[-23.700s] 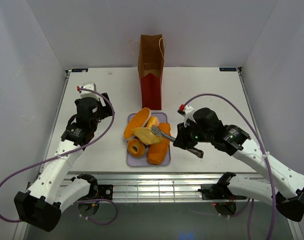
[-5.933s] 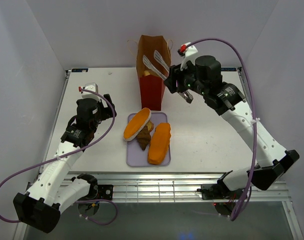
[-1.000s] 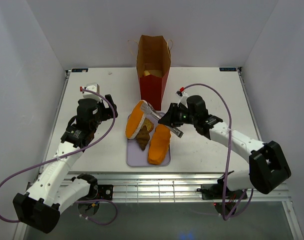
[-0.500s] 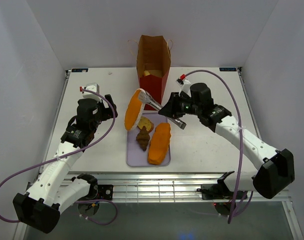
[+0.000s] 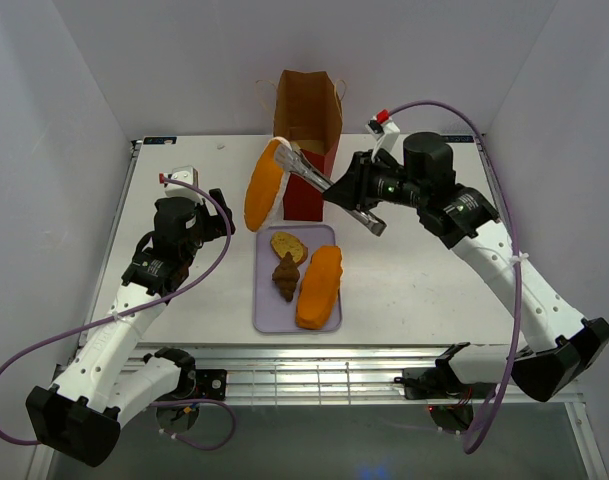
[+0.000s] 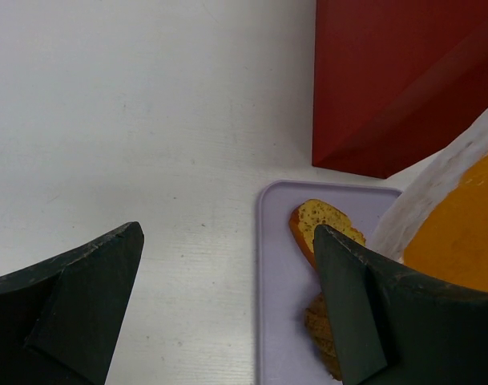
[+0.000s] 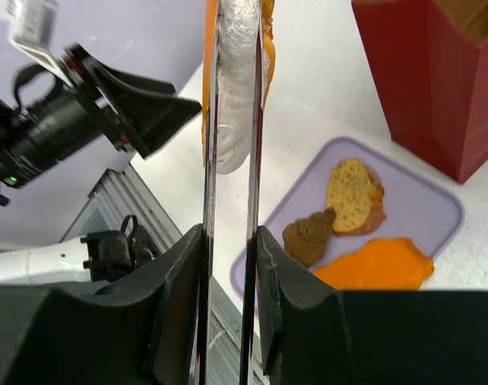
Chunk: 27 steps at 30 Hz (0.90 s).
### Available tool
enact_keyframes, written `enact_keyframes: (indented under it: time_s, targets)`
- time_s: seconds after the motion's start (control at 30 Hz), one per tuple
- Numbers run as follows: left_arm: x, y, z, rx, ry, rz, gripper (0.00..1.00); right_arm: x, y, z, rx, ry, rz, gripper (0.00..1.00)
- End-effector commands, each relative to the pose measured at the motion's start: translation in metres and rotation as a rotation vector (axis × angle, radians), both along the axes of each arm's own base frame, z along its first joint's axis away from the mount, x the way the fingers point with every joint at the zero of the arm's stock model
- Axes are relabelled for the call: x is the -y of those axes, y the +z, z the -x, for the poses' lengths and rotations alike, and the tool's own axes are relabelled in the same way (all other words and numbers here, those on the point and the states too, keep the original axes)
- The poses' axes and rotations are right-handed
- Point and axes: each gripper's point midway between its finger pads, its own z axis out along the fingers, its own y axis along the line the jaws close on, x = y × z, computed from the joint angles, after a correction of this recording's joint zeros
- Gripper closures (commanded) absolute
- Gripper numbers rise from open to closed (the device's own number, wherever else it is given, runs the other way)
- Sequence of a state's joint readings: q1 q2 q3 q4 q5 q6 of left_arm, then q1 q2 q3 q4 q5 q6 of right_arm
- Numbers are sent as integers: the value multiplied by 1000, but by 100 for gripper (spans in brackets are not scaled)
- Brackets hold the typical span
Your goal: Place the fake bread into the paper bag
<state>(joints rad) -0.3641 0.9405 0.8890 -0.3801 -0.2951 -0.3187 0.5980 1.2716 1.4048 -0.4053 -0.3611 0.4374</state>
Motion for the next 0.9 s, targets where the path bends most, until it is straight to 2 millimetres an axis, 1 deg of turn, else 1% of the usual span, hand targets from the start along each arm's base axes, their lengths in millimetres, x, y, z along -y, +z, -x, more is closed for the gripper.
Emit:
enact_keyframes:
  time_s: [0.0,0.03,0.07,0.13,0.17,0.2,0.37,0.47,0.5,0.53,0.57,0.63,0.7,0.73,0.8,0.83,0.87]
  targets:
    - [0,6,1,32,2,4,3,1,53,-5,132,-11,-45,70]
    - [0,5,1,29,2,3,2,2,68,-6,159,-17,-62,70]
    - [-1,7,1,34,4,4,3,1,70,-10,165,-30,-60,70]
    - [-1,7,1,35,4,5,3,1,79,-14,181,-41,-68,70]
    - [-1,7,1,34,4,4,2,1,87,-18,199,-54,-74,70]
    - [-1,7,1,34,4,4,2,1,89,-22,204,-64,-75,70]
    - [0,8,2,39,0,8,2,8,116,-41,263,-133,-91,70]
    - [0,9,2,42,-2,10,2,13,123,-54,280,-164,-92,69]
    - [0,10,2,43,-2,10,2,16,128,-58,289,-174,-97,69]
    - [0,8,2,39,-2,7,2,20,129,-64,291,-191,-95,69]
    - [0,10,3,43,-3,10,2,20,127,-70,286,-197,-91,69]
    - [0,10,3,44,-2,11,2,28,131,-81,295,-225,-94,69]
    - [0,9,3,42,-3,10,2,30,129,-92,293,-239,-92,69]
    - [0,10,3,43,-3,10,2,34,133,-97,303,-250,-97,69]
    - [0,9,3,42,-3,10,2,36,134,-107,312,-261,-92,69]
    - [0,10,3,43,-4,9,3,40,141,-112,329,-274,-97,69]
    - [0,10,3,43,-4,9,2,40,138,-120,328,-279,-86,69]
